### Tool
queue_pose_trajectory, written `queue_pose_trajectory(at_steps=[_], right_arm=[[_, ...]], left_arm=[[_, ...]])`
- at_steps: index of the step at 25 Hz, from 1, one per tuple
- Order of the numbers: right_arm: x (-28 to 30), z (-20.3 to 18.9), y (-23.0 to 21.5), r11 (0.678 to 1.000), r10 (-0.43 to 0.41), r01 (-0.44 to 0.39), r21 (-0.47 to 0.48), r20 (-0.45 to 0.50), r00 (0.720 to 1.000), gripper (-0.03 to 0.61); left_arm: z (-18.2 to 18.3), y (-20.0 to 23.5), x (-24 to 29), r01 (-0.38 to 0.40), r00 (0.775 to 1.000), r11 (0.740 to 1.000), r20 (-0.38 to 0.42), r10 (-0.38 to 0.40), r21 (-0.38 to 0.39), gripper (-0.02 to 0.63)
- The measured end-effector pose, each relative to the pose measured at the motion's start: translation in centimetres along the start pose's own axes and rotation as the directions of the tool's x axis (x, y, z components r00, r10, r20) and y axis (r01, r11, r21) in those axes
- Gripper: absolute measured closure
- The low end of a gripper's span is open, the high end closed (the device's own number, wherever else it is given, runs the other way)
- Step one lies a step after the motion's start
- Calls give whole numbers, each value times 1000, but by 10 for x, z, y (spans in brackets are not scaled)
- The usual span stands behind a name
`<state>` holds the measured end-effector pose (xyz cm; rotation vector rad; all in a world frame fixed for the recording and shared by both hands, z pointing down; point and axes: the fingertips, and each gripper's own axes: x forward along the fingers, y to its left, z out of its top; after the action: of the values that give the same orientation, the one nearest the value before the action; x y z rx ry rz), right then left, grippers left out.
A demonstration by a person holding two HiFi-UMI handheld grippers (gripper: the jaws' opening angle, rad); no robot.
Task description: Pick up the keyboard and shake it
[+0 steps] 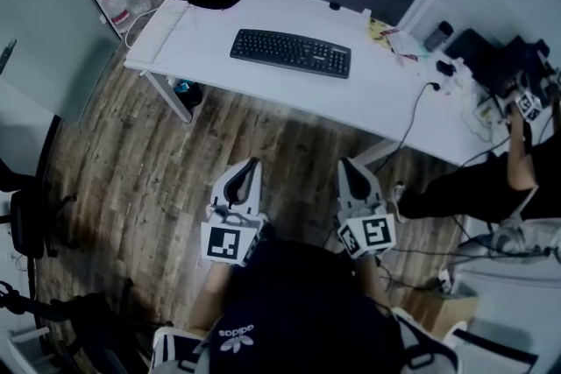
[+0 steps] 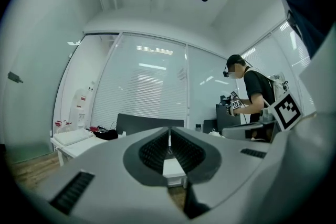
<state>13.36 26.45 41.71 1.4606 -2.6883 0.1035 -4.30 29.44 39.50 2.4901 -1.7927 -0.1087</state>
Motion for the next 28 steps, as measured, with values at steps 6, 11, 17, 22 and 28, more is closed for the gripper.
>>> queue_pose_trajectory(at_steps=[6, 11, 17, 22, 28], right_arm=[[34, -2, 12, 999, -40, 40, 2, -14, 999, 573], [52, -3, 12, 998, -63, 63, 10, -22, 998, 572], [62, -5, 7, 997, -69, 70, 28, -27, 997, 572], [84, -16, 2, 997, -55, 58, 55, -49, 997, 574], [129, -17, -28, 998, -31, 34, 57, -54, 998, 572]], left_arm=[[-1, 45, 27, 14, 1000, 1000, 2, -14, 20, 600], [-1, 63, 36, 25, 1000, 1000, 3, -25, -4, 600], [-1, 71, 50, 20, 1000, 1000, -6, -20, 6, 600], [-3, 83, 70, 10, 1000, 1000, -10, -10, 11, 600], [-10, 98, 113, -16, 1000, 1000, -27, 16, 0, 600]])
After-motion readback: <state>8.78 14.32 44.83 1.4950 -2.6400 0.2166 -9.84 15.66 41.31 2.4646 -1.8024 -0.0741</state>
